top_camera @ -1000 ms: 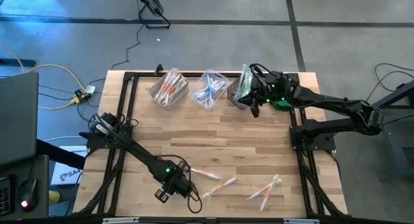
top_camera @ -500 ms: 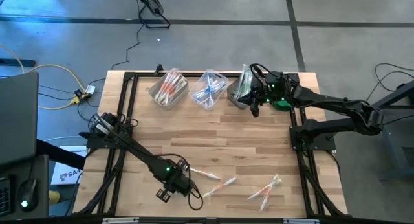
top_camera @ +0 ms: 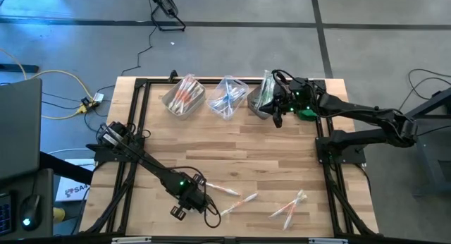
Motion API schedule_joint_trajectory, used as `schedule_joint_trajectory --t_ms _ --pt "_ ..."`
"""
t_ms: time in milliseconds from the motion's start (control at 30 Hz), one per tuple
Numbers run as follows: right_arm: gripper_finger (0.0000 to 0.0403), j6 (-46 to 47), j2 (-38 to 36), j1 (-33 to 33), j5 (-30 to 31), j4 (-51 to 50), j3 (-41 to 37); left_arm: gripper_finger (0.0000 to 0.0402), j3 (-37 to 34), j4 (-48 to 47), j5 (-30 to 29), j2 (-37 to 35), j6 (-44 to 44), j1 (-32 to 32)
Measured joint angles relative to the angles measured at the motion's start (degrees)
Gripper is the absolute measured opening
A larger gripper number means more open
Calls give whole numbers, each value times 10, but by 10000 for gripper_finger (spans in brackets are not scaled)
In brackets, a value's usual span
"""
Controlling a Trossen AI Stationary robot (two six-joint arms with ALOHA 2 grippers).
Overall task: Pick & Place Toothbrushes
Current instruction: Put the blue toothbrush into the clear bin
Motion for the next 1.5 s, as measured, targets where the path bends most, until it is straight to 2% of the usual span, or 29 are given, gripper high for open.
schedule_joint_trajectory --t_ms 300,600,800,1033,1233,1500 --pt "5 0 0 0 0 0 0 85 0 -1 0 1 4 0" --pt "5 0 0 0 0 0 0 10 0 -8 0 1 2 0" --pt "5 0 0 0 0 0 0 20 0 -9 0 0 -27 0" --pt "5 0 0 0 -2 0 0 6 -4 -51 2 -21 -78 9" --pt "5 0 0 0 -4 0 0 6 -4 -119 -8 -65 -101 41" --pt "5 0 0 0 -21 -1 0 6 -2 -133 -46 -136 -110 110"
